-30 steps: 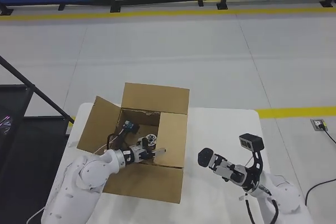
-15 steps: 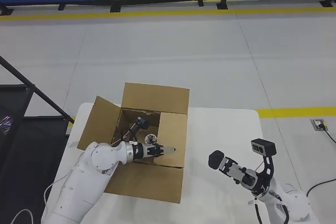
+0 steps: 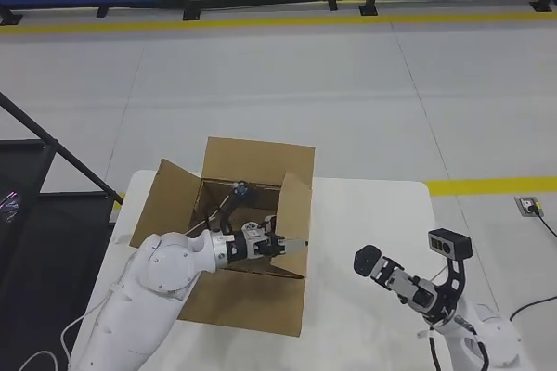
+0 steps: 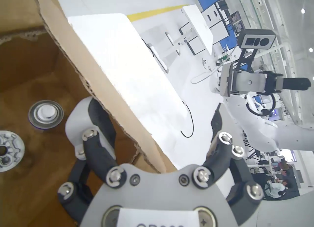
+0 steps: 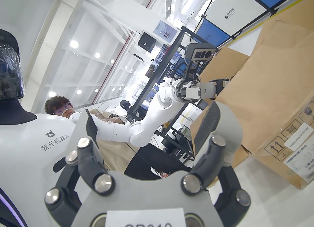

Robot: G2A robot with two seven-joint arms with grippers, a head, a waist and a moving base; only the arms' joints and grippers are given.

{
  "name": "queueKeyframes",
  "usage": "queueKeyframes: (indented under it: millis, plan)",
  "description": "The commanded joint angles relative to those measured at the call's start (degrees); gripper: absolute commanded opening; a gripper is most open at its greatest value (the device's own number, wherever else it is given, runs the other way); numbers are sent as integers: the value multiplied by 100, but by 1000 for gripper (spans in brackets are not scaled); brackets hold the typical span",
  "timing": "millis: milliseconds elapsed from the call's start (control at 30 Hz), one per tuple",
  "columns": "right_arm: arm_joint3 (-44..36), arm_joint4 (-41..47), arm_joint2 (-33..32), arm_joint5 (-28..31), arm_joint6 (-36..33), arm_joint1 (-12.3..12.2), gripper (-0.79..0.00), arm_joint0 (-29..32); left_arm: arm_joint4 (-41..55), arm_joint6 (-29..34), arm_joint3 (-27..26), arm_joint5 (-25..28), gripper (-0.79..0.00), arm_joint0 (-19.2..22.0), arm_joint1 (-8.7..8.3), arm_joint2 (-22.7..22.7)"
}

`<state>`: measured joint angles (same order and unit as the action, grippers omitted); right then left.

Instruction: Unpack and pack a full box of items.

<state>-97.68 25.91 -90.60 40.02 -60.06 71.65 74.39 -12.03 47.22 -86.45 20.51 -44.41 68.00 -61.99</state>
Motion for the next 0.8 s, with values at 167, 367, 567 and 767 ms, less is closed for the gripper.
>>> queueKeyframes:
  millis: [167,367,567,767]
  plan:
    - [-290,368,-778,793,404,-75,0,761,-25,-333,519,-114,0,648,239,765]
    - [-488,415,-1401,996,773,-121,0,1488,317,-482,1304,-1,0,1270,551,1490]
    - [-394,449,-1560,830,1034,-138,0,1711,420,-501,2097,-97,0,1800,913,2190]
    - [-394,449,-1560,830,1034,-138,0,1711,707,-360,2746,-9,0,2093,1197,2565]
